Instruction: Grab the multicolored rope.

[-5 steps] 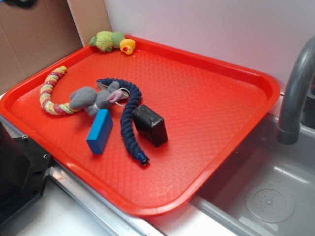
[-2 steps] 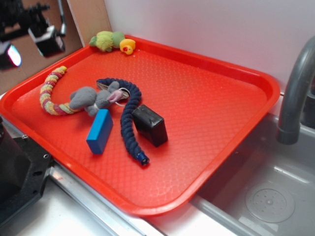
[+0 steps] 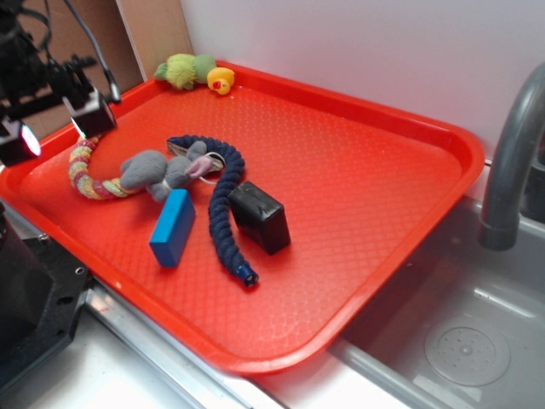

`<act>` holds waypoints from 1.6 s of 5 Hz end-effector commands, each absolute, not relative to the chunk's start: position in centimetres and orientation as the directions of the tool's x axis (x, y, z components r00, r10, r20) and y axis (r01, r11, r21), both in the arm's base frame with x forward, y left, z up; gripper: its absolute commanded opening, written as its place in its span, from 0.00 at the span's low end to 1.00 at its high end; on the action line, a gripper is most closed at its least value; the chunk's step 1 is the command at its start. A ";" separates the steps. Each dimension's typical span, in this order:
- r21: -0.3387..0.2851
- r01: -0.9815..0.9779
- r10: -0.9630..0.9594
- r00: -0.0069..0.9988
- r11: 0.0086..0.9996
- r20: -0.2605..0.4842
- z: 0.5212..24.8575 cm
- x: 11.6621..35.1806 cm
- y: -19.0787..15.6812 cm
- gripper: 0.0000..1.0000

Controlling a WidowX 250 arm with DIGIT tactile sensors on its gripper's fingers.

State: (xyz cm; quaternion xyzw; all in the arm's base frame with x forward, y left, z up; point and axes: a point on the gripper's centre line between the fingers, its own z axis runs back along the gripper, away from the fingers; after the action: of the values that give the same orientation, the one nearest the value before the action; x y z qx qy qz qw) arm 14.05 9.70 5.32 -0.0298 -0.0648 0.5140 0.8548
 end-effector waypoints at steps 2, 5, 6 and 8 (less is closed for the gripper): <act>-0.024 -0.867 0.866 0.496 0.499 0.063 0.1 8.4 10.7 1.00; 0.015 -0.812 0.812 0.583 0.583 0.035 0.4 8.5 10.7 1.00; 0.015 -0.812 0.812 0.583 0.583 0.035 0.4 8.5 10.7 1.00; -0.075 -0.785 0.786 0.618 0.615 -0.028 3.6 11.8 8.7 1.00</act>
State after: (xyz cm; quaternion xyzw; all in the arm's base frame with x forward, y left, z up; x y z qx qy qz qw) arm 12.01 8.31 2.95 -0.0436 0.0141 0.4407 0.8965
